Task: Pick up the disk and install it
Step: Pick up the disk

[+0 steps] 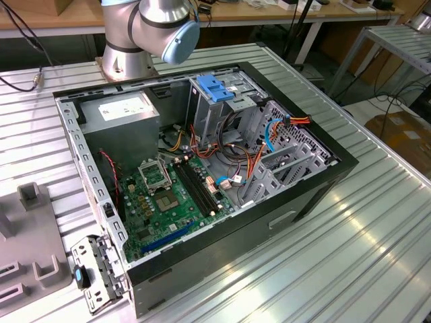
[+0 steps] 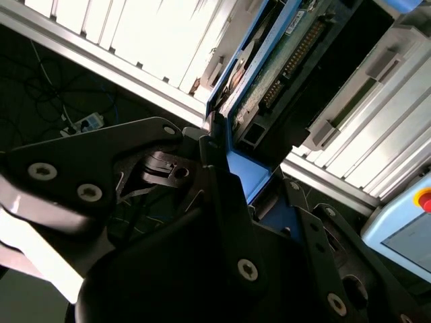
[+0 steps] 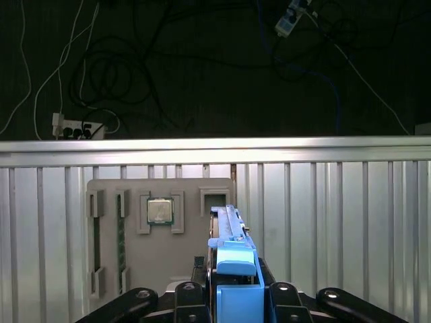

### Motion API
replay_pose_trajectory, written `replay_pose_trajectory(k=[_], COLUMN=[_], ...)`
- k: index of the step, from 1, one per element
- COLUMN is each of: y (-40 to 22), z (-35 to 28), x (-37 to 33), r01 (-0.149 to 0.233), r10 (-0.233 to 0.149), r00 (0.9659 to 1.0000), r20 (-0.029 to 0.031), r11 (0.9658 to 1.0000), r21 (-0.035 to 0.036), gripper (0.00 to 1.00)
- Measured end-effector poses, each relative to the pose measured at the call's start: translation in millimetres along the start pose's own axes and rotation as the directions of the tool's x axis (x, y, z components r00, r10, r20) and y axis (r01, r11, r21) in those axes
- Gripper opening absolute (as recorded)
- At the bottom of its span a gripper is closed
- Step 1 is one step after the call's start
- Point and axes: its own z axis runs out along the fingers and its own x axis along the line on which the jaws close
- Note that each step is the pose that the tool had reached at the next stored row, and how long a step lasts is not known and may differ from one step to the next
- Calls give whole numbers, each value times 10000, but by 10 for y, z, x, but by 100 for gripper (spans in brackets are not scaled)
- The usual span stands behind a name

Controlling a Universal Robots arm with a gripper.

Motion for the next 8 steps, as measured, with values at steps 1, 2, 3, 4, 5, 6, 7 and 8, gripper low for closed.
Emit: replay_pose_trajectory(k=[1, 2, 3, 4, 5, 6, 7, 8], y=[0, -1, -1, -1, -1, -1, -1, -1], z=[-4, -7, -11, -14, -15, -17, -20, -23], x=[0, 0, 0, 0, 0, 0, 0, 0], r01=[0, 0, 0, 0, 0, 0, 0, 0], r10=[0, 0, 0, 0, 0, 0, 0, 0], r00=[10000, 10000, 10000, 10000, 10000, 10000, 10000, 10000], r20=[0, 0, 0, 1, 1, 0, 0, 0], r11=[10000, 10000, 10000, 10000, 10000, 10000, 10000, 10000], r21=[-2, -2, -2, -2, -2, -3, -4, -4], gripper=[37, 37, 37, 37, 37, 37, 37, 37])
